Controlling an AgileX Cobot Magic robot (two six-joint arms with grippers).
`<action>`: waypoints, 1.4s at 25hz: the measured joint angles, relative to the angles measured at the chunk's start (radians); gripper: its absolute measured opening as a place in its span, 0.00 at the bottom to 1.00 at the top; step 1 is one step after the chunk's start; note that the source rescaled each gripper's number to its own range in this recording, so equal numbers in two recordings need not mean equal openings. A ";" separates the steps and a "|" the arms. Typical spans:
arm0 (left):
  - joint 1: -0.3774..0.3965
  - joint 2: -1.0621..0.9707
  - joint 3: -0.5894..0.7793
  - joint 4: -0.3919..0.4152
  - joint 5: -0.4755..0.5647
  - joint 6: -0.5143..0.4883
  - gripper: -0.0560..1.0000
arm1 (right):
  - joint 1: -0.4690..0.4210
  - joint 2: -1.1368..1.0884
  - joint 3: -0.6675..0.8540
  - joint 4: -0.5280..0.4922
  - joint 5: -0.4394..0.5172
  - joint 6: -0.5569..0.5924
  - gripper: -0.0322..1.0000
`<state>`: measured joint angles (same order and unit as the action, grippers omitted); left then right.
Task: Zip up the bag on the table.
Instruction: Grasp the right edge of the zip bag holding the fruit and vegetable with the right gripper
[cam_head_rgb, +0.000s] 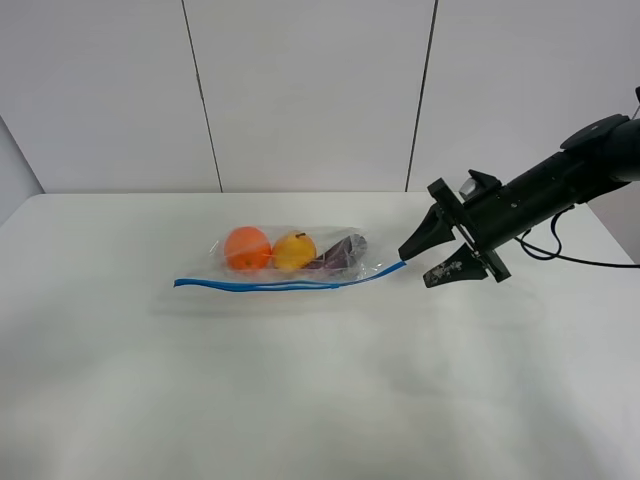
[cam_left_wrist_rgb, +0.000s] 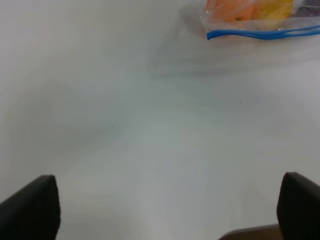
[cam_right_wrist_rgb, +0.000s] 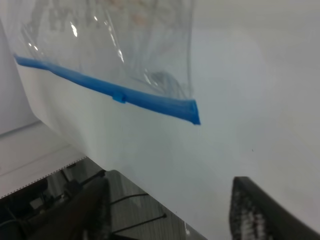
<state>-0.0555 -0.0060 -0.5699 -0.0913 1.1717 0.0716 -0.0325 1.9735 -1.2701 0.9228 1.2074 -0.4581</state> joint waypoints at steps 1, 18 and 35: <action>0.000 0.000 0.000 0.000 0.000 0.000 1.00 | 0.000 0.001 -0.002 0.000 0.000 0.000 0.55; 0.000 0.000 0.000 0.000 0.000 0.000 1.00 | 0.000 0.086 -0.025 0.023 0.002 -0.011 0.49; 0.000 0.000 0.000 0.000 0.000 0.000 1.00 | 0.024 0.086 -0.031 0.052 0.006 -0.056 0.26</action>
<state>-0.0555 -0.0060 -0.5699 -0.0913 1.1717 0.0716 -0.0089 2.0597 -1.3014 0.9744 1.2129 -0.5140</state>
